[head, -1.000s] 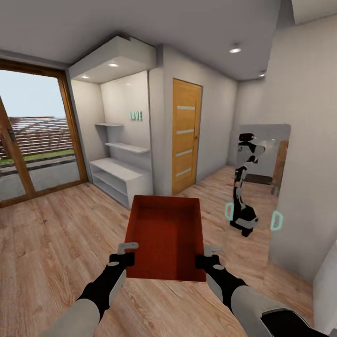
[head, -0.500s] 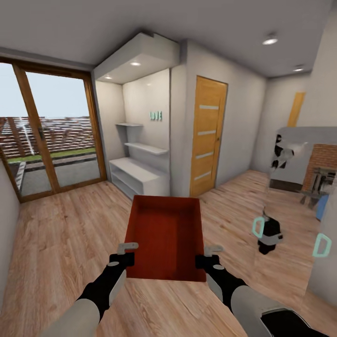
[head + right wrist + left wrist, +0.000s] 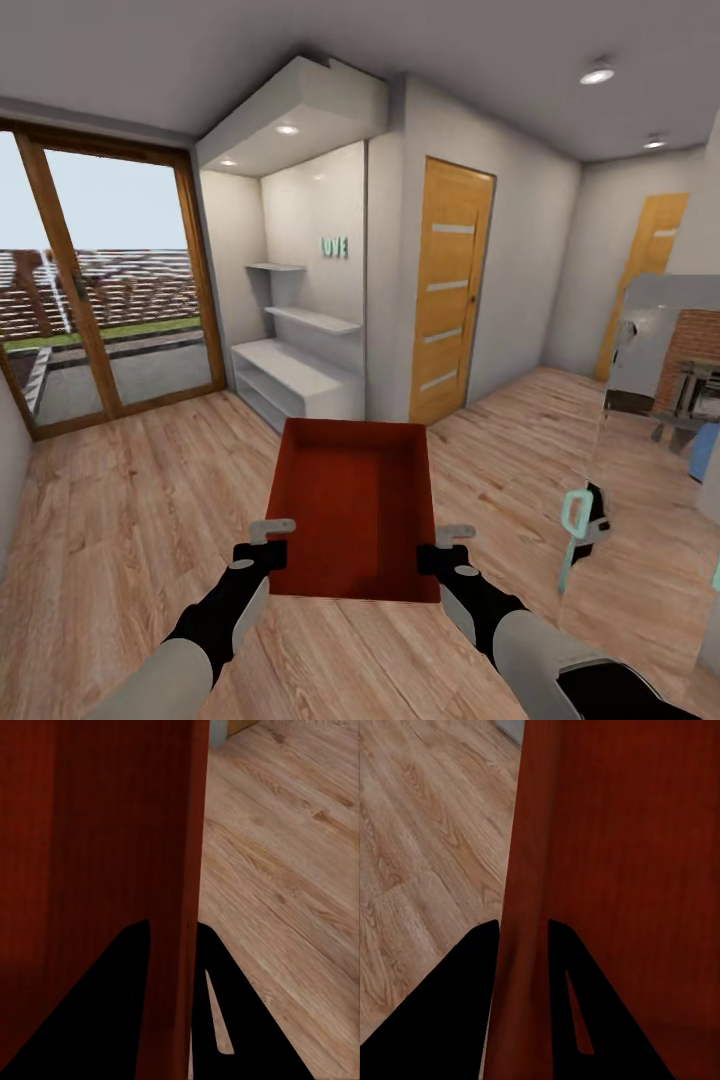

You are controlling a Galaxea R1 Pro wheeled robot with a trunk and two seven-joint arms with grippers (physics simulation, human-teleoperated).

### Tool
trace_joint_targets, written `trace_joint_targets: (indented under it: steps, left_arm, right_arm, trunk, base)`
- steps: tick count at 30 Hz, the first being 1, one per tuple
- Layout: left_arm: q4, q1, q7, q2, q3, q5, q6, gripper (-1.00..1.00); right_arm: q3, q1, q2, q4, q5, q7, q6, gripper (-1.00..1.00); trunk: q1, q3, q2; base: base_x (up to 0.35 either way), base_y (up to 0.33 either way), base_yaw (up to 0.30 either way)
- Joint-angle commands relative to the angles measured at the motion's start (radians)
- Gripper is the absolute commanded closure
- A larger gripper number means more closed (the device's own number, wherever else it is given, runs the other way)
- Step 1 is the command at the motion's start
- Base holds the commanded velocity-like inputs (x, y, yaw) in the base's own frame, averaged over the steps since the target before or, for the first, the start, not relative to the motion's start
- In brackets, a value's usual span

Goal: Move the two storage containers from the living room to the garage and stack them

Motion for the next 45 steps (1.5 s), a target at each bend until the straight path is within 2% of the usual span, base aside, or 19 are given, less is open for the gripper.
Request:
trace_joint_targets:
  steps: [1, 28, 45]
  left_arm:
    - [0.0, 0.0, 0.047, -0.011, 0.013, 0.067, 0.008, 1.0]
    - [0.012, 0.0, 0.047, -0.011, 0.013, 0.068, 0.008, 1.0]
    - [0.009, 0.0, 0.047, -0.01, 0.013, 0.068, 0.008, 1.0]
  right_arm:
    - [-0.035, -0.001, 0.001, -0.002, 0.001, -0.077, -0.048, 1.0]
    - [-0.035, -0.001, 0.0, -0.002, 0.002, -0.077, -0.047, 1.0]
    - [-0.035, -0.001, 0.0, -0.002, 0.001, -0.076, -0.047, 1.0]
  trunk:
    - [0.001, -0.002, -0.001]
    - [0.001, -0.002, -0.001]
    - [0.001, -0.002, -0.001]
  base:
    - [0.322, 0.0, 0.0]
    - [0.322, 0.0, -0.004]
    - [0.322, 0.0, -0.252]
